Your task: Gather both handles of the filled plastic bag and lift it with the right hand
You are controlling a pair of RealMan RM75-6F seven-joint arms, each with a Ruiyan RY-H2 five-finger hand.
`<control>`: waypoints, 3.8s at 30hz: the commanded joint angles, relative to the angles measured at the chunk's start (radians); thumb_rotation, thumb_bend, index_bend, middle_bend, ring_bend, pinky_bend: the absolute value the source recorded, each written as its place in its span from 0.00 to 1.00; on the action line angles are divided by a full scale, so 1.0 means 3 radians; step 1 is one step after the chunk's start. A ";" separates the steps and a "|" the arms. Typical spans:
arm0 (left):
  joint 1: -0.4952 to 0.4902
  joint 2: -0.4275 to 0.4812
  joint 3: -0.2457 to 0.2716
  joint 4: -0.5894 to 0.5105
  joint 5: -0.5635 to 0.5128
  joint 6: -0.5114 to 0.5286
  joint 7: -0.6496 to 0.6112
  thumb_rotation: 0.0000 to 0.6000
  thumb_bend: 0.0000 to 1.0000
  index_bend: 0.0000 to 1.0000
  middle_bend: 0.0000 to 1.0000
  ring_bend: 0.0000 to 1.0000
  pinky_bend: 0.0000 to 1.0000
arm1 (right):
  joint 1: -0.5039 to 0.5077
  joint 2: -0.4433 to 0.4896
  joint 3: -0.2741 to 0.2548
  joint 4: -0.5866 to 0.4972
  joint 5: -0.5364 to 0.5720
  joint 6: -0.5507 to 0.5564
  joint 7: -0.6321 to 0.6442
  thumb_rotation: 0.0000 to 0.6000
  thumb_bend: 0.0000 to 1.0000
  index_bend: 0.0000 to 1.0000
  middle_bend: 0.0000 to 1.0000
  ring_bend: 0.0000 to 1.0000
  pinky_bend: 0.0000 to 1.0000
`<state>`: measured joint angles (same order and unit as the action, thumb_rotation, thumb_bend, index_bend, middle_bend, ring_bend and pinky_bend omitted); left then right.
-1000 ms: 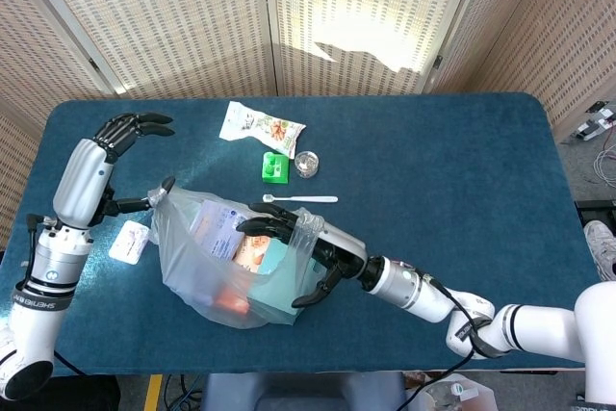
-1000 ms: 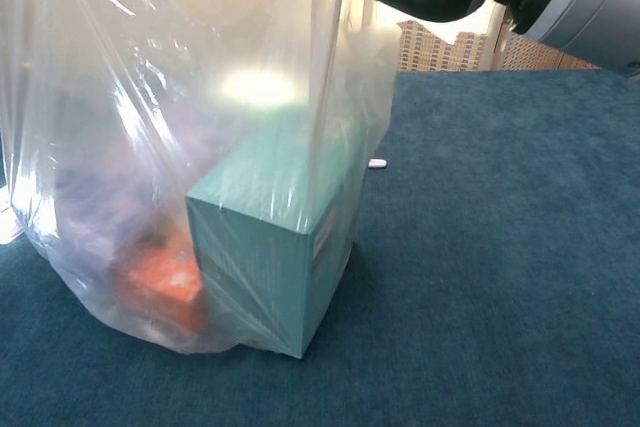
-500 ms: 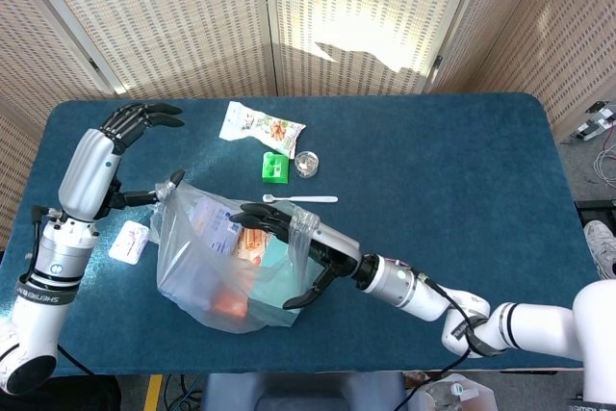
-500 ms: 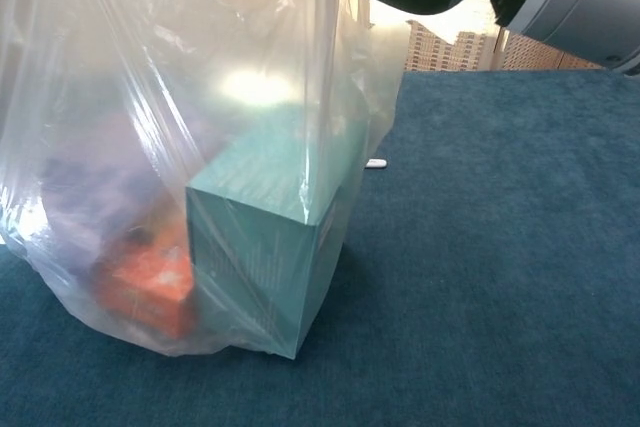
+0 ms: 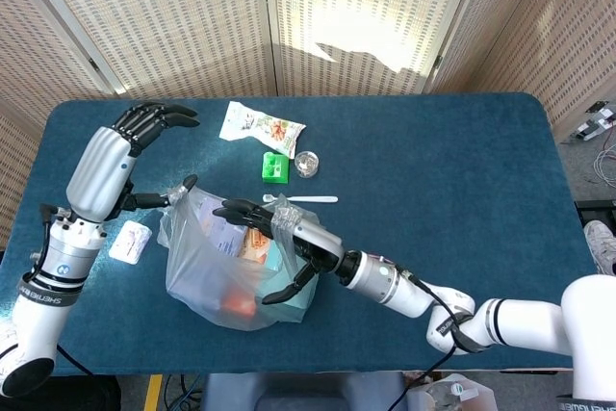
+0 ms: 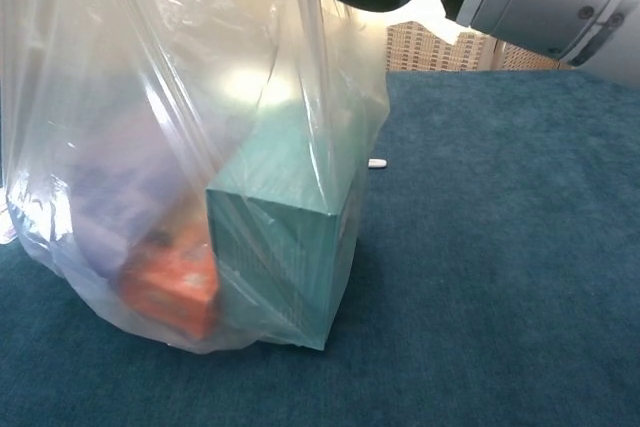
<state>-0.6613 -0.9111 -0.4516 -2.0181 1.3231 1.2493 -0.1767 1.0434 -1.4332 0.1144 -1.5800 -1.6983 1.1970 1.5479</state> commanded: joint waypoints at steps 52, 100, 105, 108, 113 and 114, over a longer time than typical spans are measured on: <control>-0.0421 -0.0083 0.0063 -0.0147 -0.0343 -0.0447 0.0545 1.00 0.26 0.26 0.25 0.23 0.16 | 0.0491 -0.0315 0.0331 0.0194 0.0253 -0.0594 -0.0051 1.00 0.00 0.00 0.08 0.00 0.00; -0.0292 0.0338 0.0300 -0.0037 -0.0843 -0.0672 0.0948 1.00 0.12 0.12 0.16 0.14 0.11 | 0.0589 -0.0438 0.0504 0.0310 0.0600 -0.1053 0.0243 1.00 0.20 0.60 0.65 0.56 0.52; -0.0228 0.0412 0.0344 0.0018 -0.0946 -0.0677 0.0975 1.00 0.12 0.13 0.16 0.13 0.10 | 0.0580 -0.0446 0.0524 0.0308 0.0636 -0.1093 0.0371 1.00 0.21 0.62 0.68 0.59 0.55; -0.0189 0.0485 0.0358 0.0057 -0.1035 -0.0683 0.0986 1.00 0.12 0.14 0.16 0.13 0.10 | 0.0573 -0.0442 0.0538 0.0303 0.0631 -0.1105 0.0525 1.00 0.21 0.62 0.68 0.59 0.55; -0.0035 0.0506 0.0398 0.0162 -0.0970 -0.0490 0.0947 1.00 0.12 0.17 0.16 0.13 0.10 | 0.0561 -0.0404 0.0568 0.0279 0.0594 -0.1110 0.1031 1.00 0.21 0.63 0.68 0.60 0.55; -0.0001 0.0499 0.0413 0.0181 -0.0941 -0.0444 0.0946 1.00 0.12 0.17 0.16 0.13 0.10 | 0.0560 -0.0394 0.0570 0.0288 0.0575 -0.1105 0.1145 1.00 0.21 0.63 0.68 0.61 0.55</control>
<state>-0.6820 -0.7601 -0.3367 -1.9793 1.0241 1.0911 0.1059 1.2138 -1.5599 0.2798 -1.4923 -1.5153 0.8657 1.8115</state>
